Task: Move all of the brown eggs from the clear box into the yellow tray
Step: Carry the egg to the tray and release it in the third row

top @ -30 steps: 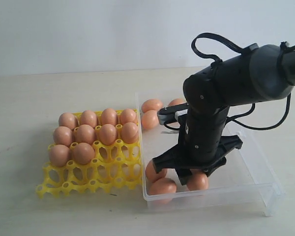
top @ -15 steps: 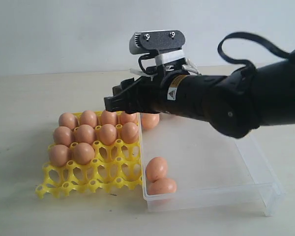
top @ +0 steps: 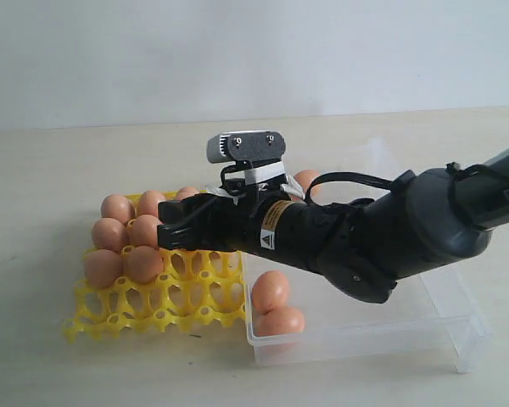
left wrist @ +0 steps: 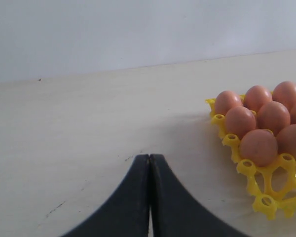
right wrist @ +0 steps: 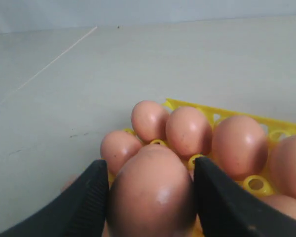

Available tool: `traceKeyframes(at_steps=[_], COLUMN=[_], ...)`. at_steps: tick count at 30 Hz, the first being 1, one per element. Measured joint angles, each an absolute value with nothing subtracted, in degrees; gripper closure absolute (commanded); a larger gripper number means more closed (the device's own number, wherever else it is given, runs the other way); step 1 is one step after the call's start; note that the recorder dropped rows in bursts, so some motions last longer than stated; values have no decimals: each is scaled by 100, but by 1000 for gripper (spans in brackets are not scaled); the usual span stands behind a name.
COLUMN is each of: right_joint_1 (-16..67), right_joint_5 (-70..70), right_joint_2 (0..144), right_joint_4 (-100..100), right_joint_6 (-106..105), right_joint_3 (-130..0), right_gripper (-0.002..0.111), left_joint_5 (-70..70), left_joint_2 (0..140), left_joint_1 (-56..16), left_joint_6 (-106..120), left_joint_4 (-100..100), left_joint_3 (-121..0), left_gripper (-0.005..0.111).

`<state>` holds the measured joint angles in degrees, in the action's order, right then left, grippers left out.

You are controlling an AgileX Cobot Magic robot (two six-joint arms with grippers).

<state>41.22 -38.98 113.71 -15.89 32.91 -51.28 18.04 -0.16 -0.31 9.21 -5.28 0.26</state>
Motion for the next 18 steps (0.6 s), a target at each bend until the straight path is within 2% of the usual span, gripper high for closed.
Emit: traceKeyframes(at_steps=[7,9,11,18], right_joint_1=[4122,4122,4122,4122], right_joint_5=[-3977,-3981,-3981,-3981], right_joint_2=[11602,11637,11665,11695], right_joint_4=[-1966,-1985,-1989,-2022], right_joint_6=[3725,3748,3758,3760], right_joint_3=[-5128,-5128,-5128,-5128], right_gripper=[108,103,94,52], left_joint_5=[1804,1804,1804,1804], left_joint_2=[-16,-16,-16,-16], left_joint_1=[-31,-31,-31,-31], left_joint_6=[921,921,921,921], left_joint_4=[-528,-528,-528,-528], left_joint_3=[26,26,26,26], left_gripper=[107,107,107,107])
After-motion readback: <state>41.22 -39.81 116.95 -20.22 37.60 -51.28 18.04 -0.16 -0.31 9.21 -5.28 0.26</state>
